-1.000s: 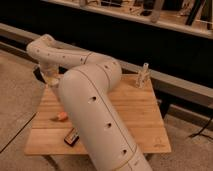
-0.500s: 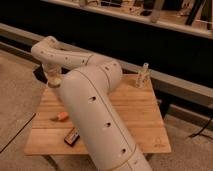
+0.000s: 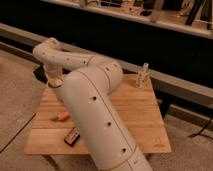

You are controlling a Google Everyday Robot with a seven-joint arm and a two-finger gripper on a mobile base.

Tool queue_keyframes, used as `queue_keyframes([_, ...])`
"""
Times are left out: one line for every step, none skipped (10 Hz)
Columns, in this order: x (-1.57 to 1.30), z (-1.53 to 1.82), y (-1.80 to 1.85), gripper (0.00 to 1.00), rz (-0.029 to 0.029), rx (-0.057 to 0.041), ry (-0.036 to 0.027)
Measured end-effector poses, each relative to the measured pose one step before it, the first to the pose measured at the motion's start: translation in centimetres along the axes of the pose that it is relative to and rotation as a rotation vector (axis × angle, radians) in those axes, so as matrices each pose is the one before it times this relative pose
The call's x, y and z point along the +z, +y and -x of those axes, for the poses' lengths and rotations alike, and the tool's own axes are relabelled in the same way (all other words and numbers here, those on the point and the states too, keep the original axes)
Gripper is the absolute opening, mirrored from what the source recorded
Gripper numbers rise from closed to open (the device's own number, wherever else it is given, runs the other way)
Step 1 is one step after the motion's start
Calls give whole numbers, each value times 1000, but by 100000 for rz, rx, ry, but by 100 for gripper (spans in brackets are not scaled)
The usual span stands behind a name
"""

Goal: Place the eraser in the ceramic cup

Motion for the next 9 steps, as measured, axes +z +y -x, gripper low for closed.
queue_keyframes([-7, 37, -37, 59, -78, -105, -27])
queue_keyframes([16, 38, 3, 59, -3, -96, -28])
queue_keyframes([-46, 72, 12, 59, -42, -122, -105])
queue_keyframes([11, 10, 41, 59, 13, -90, 57])
queue_keyframes([-11, 45, 68, 59, 70, -48, 4])
queue_keyframes([38, 11, 60, 59, 33, -52, 109])
queue_keyframes([15, -13, 63, 59, 142, 38, 168])
queue_keyframes([2, -19, 68, 59, 198, 170, 215])
queue_keyframes([-54, 22, 47, 59, 223, 430, 55])
